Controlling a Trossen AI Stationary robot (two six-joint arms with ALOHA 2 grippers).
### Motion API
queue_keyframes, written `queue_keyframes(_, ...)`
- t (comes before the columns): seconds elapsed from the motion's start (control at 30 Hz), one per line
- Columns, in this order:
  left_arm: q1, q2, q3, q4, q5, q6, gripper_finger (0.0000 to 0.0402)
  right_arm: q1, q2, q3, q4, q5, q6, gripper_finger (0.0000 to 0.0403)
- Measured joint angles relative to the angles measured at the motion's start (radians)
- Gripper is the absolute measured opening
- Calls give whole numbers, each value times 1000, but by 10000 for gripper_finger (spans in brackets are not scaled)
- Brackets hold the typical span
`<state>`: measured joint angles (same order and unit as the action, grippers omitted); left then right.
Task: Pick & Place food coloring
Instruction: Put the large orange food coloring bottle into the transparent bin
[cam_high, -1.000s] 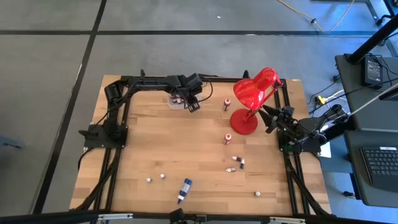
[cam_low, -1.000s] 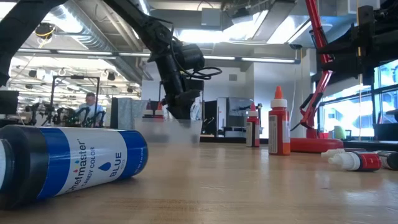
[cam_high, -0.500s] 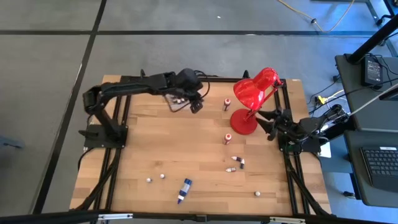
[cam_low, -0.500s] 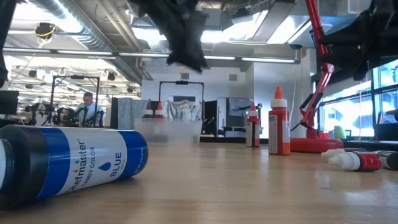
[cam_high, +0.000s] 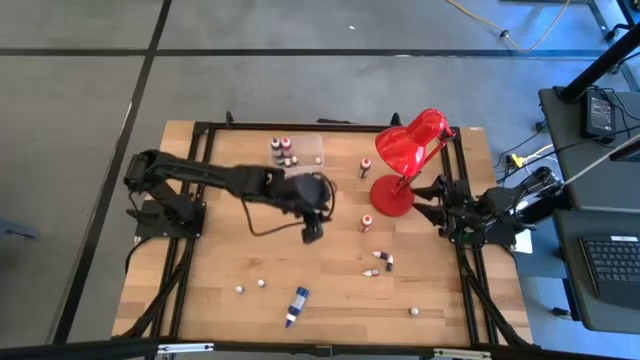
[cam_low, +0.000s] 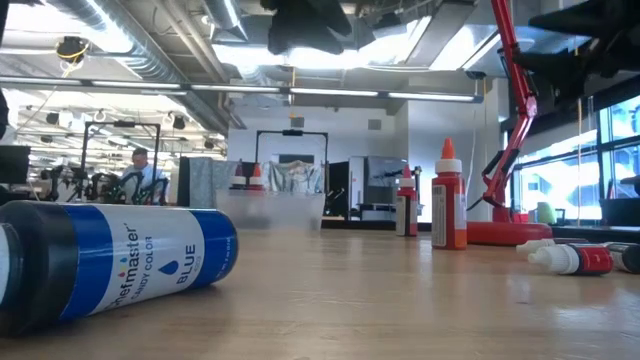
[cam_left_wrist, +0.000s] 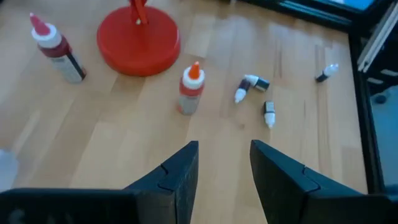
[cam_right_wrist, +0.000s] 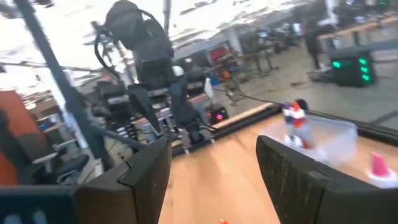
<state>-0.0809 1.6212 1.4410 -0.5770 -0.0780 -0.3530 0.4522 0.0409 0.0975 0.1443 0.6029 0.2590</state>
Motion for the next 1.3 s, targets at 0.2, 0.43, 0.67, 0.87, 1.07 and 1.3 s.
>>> queue_keyframes(0.2, -105, 5, 1, -28, -162, -124, 141, 0, 127, 83, 39, -75, -53, 237)
queue_keyframes(0.43, -164, 5, 1, -36, -228, -212, 141, 0, 360, 315, -101, -109, -185, 237)
queue_keyframes(0.67, -181, 10, 1, -33, -293, -221, 141, 0, 606, 547, -451, -107, -97, 237)
queue_keyframes(0.87, -181, 10, 1, -34, -297, -221, 141, -7, 794, 615, -571, -100, 21, 237)
queue_keyframes(1.07, -181, 10, 1, -33, -297, -229, 141, -27, 980, 615, -567, -100, 69, 237)
queue_keyframes(1.3, -181, 10, 1, -34, -296, -236, 141, -94, 1142, 615, -549, -136, 152, 237)
